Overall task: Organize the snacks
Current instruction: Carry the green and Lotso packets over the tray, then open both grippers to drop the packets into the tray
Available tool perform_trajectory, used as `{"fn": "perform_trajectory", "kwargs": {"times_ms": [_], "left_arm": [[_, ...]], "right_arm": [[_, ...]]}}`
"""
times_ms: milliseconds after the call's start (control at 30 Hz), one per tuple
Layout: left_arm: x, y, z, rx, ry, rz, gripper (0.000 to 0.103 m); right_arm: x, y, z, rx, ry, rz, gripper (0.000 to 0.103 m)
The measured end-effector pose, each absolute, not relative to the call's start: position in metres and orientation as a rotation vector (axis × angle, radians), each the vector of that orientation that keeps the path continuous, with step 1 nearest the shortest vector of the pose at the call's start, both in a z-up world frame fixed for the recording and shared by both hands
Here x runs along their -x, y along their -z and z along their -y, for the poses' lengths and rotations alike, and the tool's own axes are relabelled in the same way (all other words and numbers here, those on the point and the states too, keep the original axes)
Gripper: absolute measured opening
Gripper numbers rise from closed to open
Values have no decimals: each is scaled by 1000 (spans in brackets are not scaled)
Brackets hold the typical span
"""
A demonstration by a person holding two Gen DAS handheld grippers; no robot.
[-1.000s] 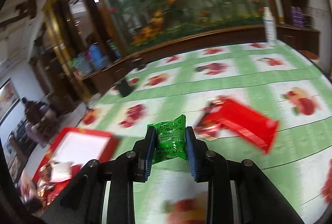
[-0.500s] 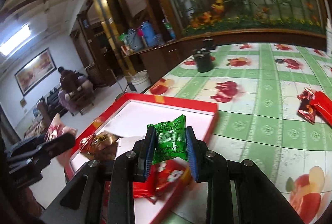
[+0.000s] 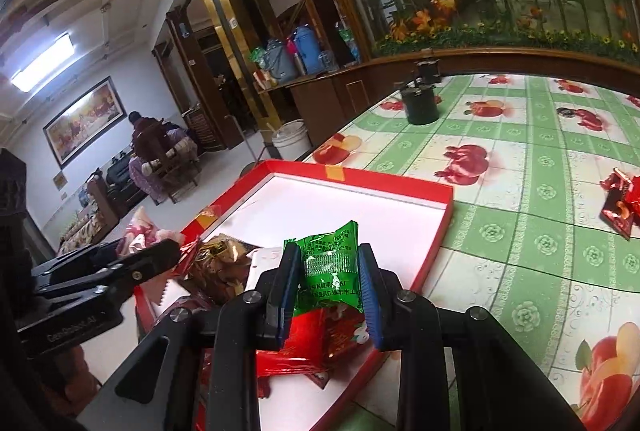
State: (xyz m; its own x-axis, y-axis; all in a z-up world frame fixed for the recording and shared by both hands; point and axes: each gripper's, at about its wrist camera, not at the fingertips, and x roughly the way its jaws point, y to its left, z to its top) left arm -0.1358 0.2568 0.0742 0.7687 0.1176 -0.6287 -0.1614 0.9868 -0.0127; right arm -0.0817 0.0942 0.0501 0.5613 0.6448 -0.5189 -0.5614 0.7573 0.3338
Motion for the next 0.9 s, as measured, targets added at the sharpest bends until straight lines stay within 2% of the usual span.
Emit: {"fn": "perform_trajectory", "kwargs": {"times_ms": [467,533,567,600,700,900], "left_arm": [[134,-72,-255,69,-179,-706,55],[133,-71,-254,69,-183,-710,55],[133,-71,-255,73,-186,-712,55],[133,-71,-255,77,-186,-712,57],[134,-73,-257,92,-195,-705,69],[136,-79,-253,87,-196,-689,70]], "right_arm": [[93,-54,-105,-99,-796,-652,32],[94,-55,-105,-93,-794,-643,37],[95,-55,-104,-92,-790,-640,44],[96,-56,-104,-93,-786,-638,47],[96,-56,-101,-107,-780,-639,51],[95,-59,-94,-128,-754,-631,55]]}}
